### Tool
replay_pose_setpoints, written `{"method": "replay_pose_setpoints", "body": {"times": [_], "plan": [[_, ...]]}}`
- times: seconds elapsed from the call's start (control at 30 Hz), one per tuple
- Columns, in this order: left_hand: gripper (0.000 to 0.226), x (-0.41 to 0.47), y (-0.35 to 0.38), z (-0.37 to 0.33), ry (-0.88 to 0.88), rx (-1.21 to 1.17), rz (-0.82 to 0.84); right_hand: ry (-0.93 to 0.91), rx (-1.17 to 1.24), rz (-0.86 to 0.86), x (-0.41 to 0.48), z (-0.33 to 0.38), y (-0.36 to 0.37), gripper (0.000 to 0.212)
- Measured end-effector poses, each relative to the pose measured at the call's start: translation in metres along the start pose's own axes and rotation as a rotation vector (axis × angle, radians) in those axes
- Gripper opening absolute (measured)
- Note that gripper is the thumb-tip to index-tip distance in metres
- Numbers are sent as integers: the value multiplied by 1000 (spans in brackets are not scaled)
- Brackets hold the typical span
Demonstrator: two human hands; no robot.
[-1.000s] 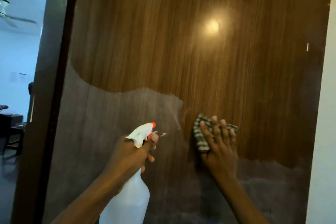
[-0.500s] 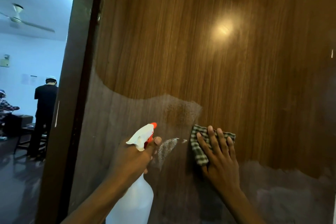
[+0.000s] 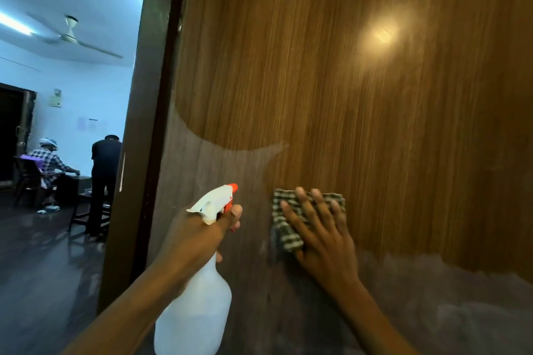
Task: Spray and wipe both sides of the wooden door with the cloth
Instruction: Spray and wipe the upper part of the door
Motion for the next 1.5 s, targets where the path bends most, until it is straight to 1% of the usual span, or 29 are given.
{"method": "replay_pose_setpoints", "body": {"times": [0.07, 0.13, 0.17, 0.2, 0.27, 0.33, 0.43, 0.5, 0.57, 0.63, 0.7, 0.77, 0.83, 0.93, 1.03, 1.1, 1.17, 1.2, 1.27, 1.33, 1.43, 1.5], "plan": [[8, 2, -11, 3, -3, 5, -4, 159, -16, -27, 4, -18, -5, 64], [8, 5, -20, 3, 3, 17, -9, 340, -17, -29, 34, -22, -12, 67], [9, 7, -25, 3, 6, 16, -6, 396, -5, -30, 54, -15, -15, 68], [10, 8, -28, 3, 6, 17, 3, 414, 8, -30, 75, -4, -18, 69], [10, 13, -35, 1, 3, 19, 25, 369, 15, -22, 105, 22, -16, 69], [14, 16, -44, 1, -1, 9, 36, 264, 11, -37, 114, 46, -8, 68], [33, 23, -67, 7, 14, 11, 42, 84, -8, -15, 84, 76, 4, 68], [33, 26, -81, 14, 23, 23, 40, 27, -12, -13, 55, 74, 6, 65], [35, 28, -95, 21, 18, 23, 38, 76, -43, -31, 38, 61, 4, 63], [41, 32, -106, 25, 13, 18, 26, 240, -73, -28, 40, 49, 1, 63], [51, 37, -118, 27, 23, 23, 13, 406, -58, -25, 65, 52, -1, 67], [52, 43, -127, 31, 22, 14, 6, 468, -32, -35, 106, 70, -6, 69], [53, 47, -134, 35, 5, -13, 0, 418, -21, -40, 145, 95, -6, 69], [58, 52, -144, 43, -12, -20, 2, 221, -42, -46, 173, 141, 8, 69], [64, 53, -154, 46, 2, -51, -1, 44, -33, 1, 142, 170, 22, 67], [69, 52, -160, 49, 13, -71, 13, -13, -21, 19, 113, 167, 22, 65], [69, 52, -164, 51, 10, -76, 31, 20, -31, 13, 96, 153, 18, 60], [66, 52, -167, 52, 7, -78, 35, 87, -43, 0, 97, 146, 14, 57], [61, 56, -174, 53, 6, -76, 36, 250, -61, -26, 126, 139, 7, 59], [57, 60, -178, 51, 14, -76, 39, 338, -39, -30, 179, 144, 0, 65], [47, 64, -182, 50, 41, -70, 50, 305, -16, -45, 259, 165, -6, 66], [46, 66, -185, 50, 46, -72, 58, 249, -33, -54, 279, 182, -4, 65]]}}
Point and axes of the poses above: each hand's wrist, its own x-axis towards the middle knuckle, its own y-axis out of the palm, z = x × y, the point moved 2 cm from there along x, towards the middle knuckle, and after that the axes turned 2 degrees about y, right-handed, at the moved point
